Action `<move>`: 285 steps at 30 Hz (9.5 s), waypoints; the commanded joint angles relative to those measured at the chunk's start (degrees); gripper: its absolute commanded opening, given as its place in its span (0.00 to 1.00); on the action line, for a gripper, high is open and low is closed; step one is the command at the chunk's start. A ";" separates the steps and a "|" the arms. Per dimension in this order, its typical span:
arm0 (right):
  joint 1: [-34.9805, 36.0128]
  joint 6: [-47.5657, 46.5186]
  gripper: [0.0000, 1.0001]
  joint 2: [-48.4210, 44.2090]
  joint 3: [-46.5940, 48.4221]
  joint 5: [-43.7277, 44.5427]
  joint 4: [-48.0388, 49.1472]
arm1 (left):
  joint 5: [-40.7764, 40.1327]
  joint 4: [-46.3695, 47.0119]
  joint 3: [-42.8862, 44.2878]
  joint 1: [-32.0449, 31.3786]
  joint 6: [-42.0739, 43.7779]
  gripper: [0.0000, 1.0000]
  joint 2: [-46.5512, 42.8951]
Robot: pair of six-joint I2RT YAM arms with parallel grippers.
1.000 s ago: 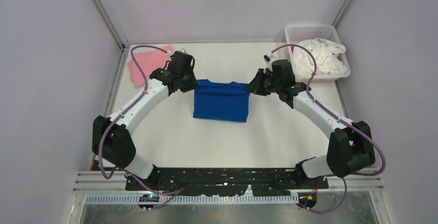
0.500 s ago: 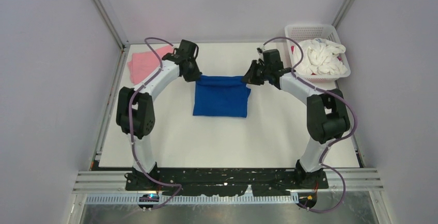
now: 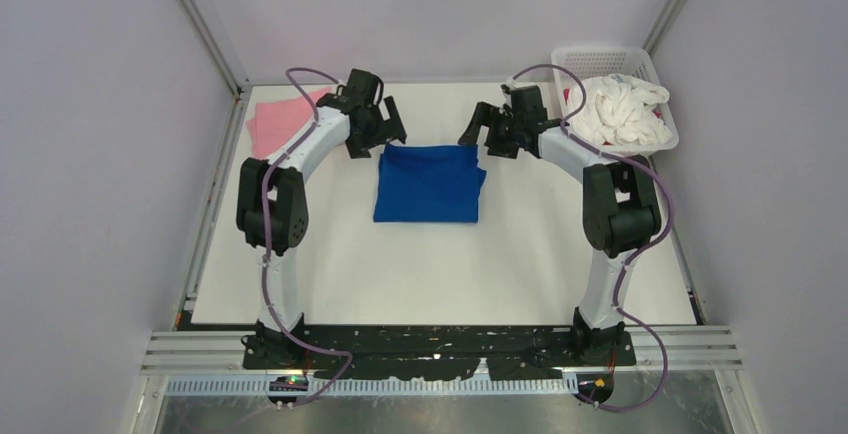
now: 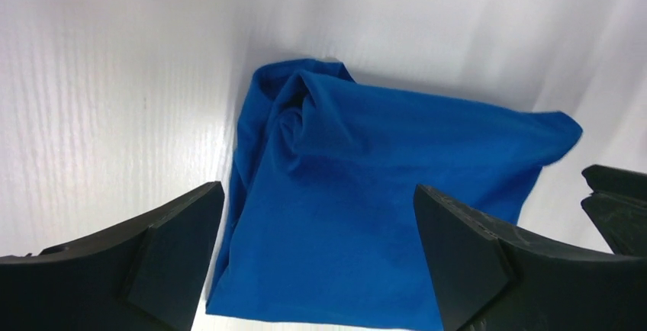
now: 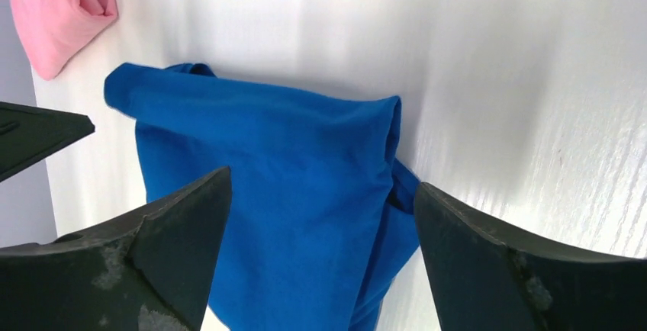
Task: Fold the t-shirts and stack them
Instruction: Fold the long partially folded tshirt into a neat square, then smooth out wrinkles on the folded tshirt, then put the neatly folded tshirt into the corner of the board with the left arm
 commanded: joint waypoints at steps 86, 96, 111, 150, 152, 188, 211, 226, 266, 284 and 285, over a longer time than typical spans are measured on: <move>8.16 9.51 0.95 -25.10 -40.21 -13.92 24.72 | 6.81 18.57 -53.42 -5.54 -2.32 1.00 -38.87; 6.82 5.02 0.95 -46.46 -44.35 0.09 9.65 | 4.15 19.77 -53.37 -5.45 -6.97 0.95 -28.88; 5.70 -4.44 0.95 -57.22 -45.59 10.71 -4.29 | 1.88 20.16 -45.58 -7.29 -6.15 0.41 -12.96; 5.38 -6.94 0.95 -58.78 -48.34 25.19 -3.01 | -50.29 -4.24 25.49 1.28 30.12 0.00 7.15; 5.42 -7.00 0.95 -58.40 -48.32 25.60 -2.90 | -51.11 -1.63 25.91 2.35 32.63 0.00 6.89; 5.43 -7.11 0.95 -55.71 -47.36 27.16 -3.47 | -34.77 2.06 37.19 10.38 28.21 0.00 4.51; 5.42 -7.29 0.96 -52.16 -46.64 28.00 -3.54 | -24.42 -0.16 33.55 23.78 19.69 0.00 13.98; 5.42 -7.38 0.95 -52.15 -46.59 28.51 -3.72 | -22.99 -1.91 36.06 27.85 20.33 0.24 20.14; 5.38 -7.18 0.95 -52.86 -46.94 28.85 -4.11 | 18.12 1.63 25.56 18.02 -3.03 1.00 23.56; 5.43 -7.21 0.95 -53.79 -47.05 29.27 -4.44 | 22.99 2.87 26.69 17.58 0.77 1.00 16.92; 5.43 -7.16 0.95 -53.78 -47.07 29.36 -4.44 | 21.86 3.02 25.74 17.59 1.73 1.00 14.99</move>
